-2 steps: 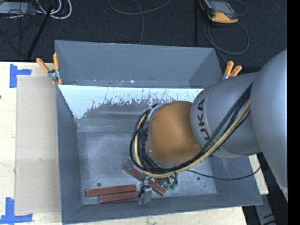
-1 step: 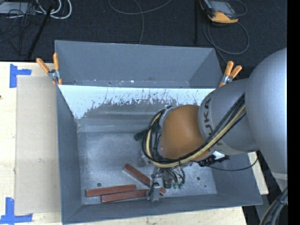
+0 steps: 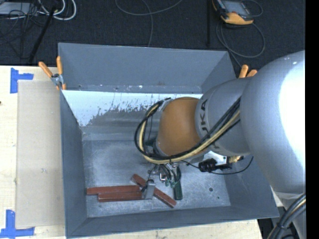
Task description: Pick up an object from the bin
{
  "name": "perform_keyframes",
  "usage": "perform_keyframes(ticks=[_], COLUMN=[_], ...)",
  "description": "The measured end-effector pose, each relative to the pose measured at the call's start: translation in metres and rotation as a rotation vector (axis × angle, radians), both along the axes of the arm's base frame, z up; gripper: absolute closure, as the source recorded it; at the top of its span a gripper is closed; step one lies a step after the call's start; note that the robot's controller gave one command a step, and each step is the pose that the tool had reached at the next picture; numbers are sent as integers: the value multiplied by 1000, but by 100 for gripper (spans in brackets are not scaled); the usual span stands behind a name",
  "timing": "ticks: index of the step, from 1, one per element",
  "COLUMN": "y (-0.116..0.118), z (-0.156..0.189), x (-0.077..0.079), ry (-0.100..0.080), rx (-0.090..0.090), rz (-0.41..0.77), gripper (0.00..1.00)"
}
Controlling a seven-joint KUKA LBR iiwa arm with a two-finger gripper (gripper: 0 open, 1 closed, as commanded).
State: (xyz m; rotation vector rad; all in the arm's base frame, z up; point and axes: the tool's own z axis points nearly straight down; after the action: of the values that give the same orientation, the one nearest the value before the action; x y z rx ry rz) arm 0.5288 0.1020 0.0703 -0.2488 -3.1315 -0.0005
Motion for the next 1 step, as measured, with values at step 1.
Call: perform_keyframes(ticks=[1], y=[62], z=[-1], x=[-38], ry=[3], rx=[0], rz=[-20], gripper=[0])
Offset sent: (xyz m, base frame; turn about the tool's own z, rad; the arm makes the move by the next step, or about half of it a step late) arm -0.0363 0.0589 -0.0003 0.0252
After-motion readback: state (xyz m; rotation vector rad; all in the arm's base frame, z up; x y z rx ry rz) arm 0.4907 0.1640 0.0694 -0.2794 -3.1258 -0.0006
